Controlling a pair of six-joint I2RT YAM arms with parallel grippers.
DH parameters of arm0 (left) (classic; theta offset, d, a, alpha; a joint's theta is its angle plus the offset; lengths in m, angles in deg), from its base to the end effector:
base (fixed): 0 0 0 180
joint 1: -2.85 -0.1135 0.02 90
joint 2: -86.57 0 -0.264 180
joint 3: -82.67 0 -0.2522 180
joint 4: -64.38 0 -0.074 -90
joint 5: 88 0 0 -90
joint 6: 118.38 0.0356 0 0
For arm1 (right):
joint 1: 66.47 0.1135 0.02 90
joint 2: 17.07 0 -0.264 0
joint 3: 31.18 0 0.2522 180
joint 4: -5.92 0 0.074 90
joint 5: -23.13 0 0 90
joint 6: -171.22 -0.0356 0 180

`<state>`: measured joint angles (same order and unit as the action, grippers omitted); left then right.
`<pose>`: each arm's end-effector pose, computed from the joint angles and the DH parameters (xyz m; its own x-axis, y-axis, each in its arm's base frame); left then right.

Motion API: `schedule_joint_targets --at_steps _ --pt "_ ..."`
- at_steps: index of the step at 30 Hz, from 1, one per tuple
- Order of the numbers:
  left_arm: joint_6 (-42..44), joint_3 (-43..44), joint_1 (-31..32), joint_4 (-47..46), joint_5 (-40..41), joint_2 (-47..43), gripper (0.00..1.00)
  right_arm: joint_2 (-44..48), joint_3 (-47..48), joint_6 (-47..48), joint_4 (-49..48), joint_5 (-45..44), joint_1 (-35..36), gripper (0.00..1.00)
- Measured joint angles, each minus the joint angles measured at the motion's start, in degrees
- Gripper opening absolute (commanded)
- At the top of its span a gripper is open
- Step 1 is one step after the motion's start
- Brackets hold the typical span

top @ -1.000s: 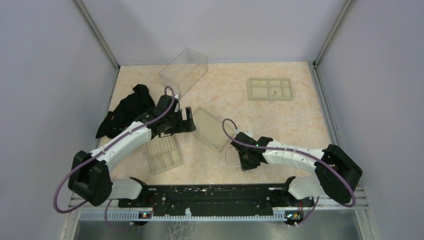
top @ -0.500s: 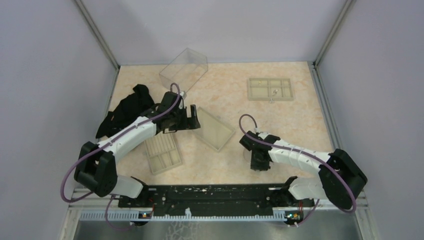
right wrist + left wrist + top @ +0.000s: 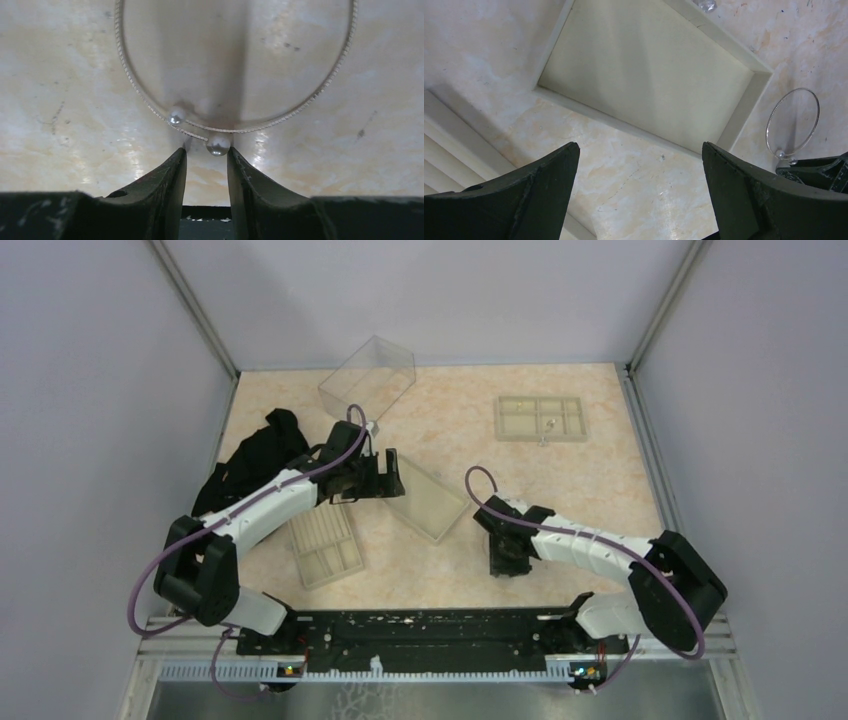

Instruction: Organize the mixed jewelry

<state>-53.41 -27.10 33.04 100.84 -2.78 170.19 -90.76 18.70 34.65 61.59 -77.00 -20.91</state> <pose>0.2635 -0.1567 0.2338 -0.8303 -0.0047 -0.5573 0.2166 0.9186 -0.3305 0.1421 0.1359 0.1578 -0.9673 0.0346 -0.2511 0.0322 0.9994 0.0137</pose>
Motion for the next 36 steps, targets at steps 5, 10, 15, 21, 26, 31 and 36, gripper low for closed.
schedule_joint_targets --at_steps 5,10,15,21,26,31,36 --pt "0.02 0.00 0.00 -0.13 0.00 0.00 0.98 -1.40 0.96 5.05 -4.35 5.03 0.00 0.38" --pt "0.00 -0.02 0.00 -0.68 0.15 -0.15 0.98 -5.55 4.13 7.89 -4.90 6.27 0.00 0.38" --pt "-0.07 -0.11 0.00 -0.85 0.46 -0.72 0.98 -6.23 4.59 8.07 -4.66 6.10 0.02 0.39" --pt "-0.55 -0.46 0.00 -0.85 0.63 -1.31 0.98 -8.33 6.49 8.66 -3.72 4.79 0.02 0.38" --pt "-0.68 -0.63 0.04 -0.83 0.68 -1.36 0.98 -8.57 6.78 9.22 -4.28 2.19 0.02 0.36" --pt "-0.70 -0.81 0.04 -0.81 0.72 -1.66 0.98 -8.98 7.04 10.01 -4.31 0.72 0.02 0.25" --pt "-0.85 -0.81 0.04 -0.81 0.72 -2.14 0.99 -9.05 7.06 10.54 -4.46 -0.31 0.00 0.11"
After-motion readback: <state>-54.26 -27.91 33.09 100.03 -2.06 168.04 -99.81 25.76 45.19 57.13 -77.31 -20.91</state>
